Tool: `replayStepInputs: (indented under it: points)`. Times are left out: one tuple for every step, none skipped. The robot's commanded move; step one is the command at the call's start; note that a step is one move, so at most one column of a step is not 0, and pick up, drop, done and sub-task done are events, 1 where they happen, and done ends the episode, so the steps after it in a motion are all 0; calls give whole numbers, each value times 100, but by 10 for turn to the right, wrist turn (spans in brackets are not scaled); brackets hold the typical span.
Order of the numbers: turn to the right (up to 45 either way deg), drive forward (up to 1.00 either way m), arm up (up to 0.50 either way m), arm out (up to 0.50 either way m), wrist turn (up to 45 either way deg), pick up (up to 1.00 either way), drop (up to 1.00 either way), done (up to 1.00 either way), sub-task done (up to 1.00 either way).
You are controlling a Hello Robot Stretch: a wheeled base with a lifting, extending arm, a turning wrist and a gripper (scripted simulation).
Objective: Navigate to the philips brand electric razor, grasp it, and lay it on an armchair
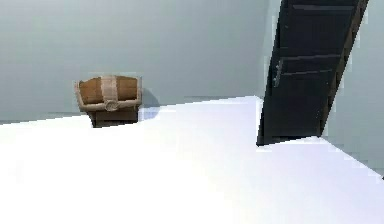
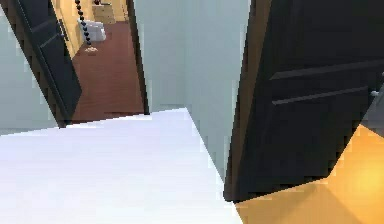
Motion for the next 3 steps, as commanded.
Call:
replayStepInputs:
  points:
    - [30,0,0,0,0,0,0,0,0]
    - [0,100,0,0,0,0,0,0,0]
    - [0,100,0,0,0,0,0,0,0]
